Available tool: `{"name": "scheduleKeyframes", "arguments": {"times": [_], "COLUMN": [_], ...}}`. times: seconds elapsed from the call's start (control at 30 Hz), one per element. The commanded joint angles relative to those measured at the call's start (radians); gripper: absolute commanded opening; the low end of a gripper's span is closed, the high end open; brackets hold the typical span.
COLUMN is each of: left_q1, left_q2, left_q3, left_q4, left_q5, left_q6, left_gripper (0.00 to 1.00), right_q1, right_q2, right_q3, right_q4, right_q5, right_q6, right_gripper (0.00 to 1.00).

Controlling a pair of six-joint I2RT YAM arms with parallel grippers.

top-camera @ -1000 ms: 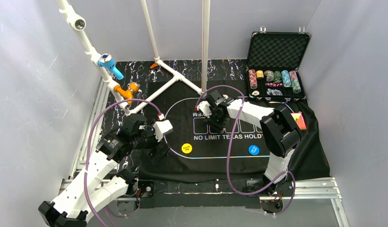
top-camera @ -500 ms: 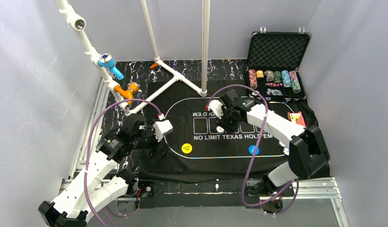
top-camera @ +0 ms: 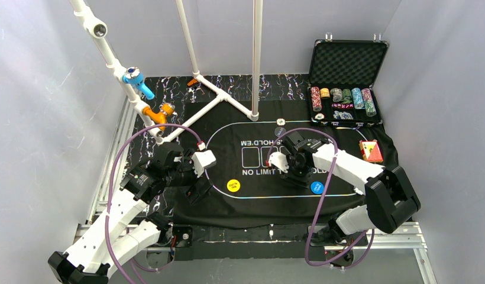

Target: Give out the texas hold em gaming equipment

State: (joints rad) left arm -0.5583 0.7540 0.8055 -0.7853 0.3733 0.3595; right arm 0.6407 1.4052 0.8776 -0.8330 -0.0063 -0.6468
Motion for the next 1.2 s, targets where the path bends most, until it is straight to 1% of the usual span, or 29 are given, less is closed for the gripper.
{"name": "scheduleKeyframes", "arguments": {"times": [0.0, 0.2, 0.47, 0.53, 0.77, 0.8, 0.87, 0.9, 1.0, 1.07, 1.17], "left_q1": [0.005, 0.005, 0.005, 0.005, 0.005, 0.005, 0.004, 0.004, 0.004, 0.004, 0.005], "left_q2": [-0.001, 0.005, 0.004, 0.005, 0.007, 0.006, 0.007, 0.007, 0.006, 0.005, 0.005], "left_q3": [-0.006, -0.006, -0.006, -0.006, -0.009, -0.008, -0.008, -0.007, -0.006, -0.005, 0.0], "left_q4": [-0.005, -0.003, -0.003, -0.003, -0.002, -0.002, -0.002, -0.002, -0.002, -0.002, -0.002], "left_q5": [0.003, 0.004, 0.003, 0.0, -0.001, -0.001, 0.001, 0.001, 0.0, -0.001, 0.004], "left_q6": [0.007, 0.007, 0.009, 0.007, 0.009, 0.009, 0.007, 0.008, 0.008, 0.005, 0.001], "left_gripper": [0.99, 0.99, 0.99, 0.99, 0.99, 0.99, 0.99, 0.99, 0.99, 0.99, 0.99], "right_q1": [-0.004, -0.004, -0.004, -0.004, -0.003, -0.004, -0.004, -0.004, -0.008, -0.014, -0.018], "right_q2": [-0.028, -0.022, -0.009, 0.003, -0.011, -0.014, -0.021, -0.024, -0.024, -0.003, 0.049], "right_q3": [-0.03, -0.045, -0.065, -0.073, -0.061, -0.048, -0.017, -0.002, 0.031, 0.06, 0.123], "right_q4": [-0.058, -0.103, -0.102, -0.103, -0.12, -0.114, -0.087, -0.061, 0.073, 0.133, 0.177], "right_q5": [-0.016, -0.041, -0.095, -0.103, -0.121, -0.12, -0.113, -0.104, -0.042, -0.01, 0.002], "right_q6": [-0.082, -0.126, -0.147, -0.155, -0.178, -0.171, -0.136, -0.109, -0.009, 0.065, 0.162], "right_gripper": [0.4, 0.43, 0.46, 0.5, 0.78, 0.79, 0.79, 0.77, 0.73, 0.71, 0.71]}}
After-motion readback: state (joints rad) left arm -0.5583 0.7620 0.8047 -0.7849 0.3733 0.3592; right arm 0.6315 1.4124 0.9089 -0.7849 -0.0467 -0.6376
